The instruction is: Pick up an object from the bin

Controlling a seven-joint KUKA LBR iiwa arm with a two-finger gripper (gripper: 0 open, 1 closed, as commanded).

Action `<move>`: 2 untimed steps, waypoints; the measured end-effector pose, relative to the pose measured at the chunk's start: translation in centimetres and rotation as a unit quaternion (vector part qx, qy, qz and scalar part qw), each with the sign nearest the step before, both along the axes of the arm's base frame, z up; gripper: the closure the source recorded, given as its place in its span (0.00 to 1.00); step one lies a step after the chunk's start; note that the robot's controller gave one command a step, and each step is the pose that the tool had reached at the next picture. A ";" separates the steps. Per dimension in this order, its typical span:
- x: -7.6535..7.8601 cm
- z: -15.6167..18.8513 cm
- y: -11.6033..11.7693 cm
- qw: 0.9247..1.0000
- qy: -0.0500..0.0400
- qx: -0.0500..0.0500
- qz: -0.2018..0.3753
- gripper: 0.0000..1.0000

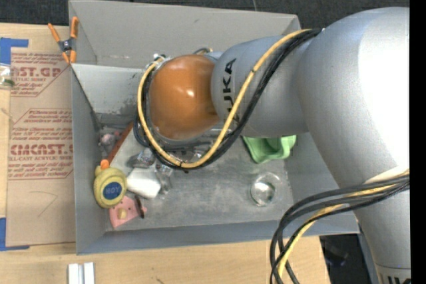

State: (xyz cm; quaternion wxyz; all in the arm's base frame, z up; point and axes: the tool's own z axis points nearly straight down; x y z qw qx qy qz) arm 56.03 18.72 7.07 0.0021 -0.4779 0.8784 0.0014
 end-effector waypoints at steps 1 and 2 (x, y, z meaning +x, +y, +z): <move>-0.2 0.5 0.0 1.000 0.002 0.000 0.000 1.00; -0.3 2.6 0.0 1.000 0.004 -0.001 0.000 1.00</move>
Offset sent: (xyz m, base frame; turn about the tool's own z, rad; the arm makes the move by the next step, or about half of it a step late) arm 0.0000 -0.0002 0.0180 0.0000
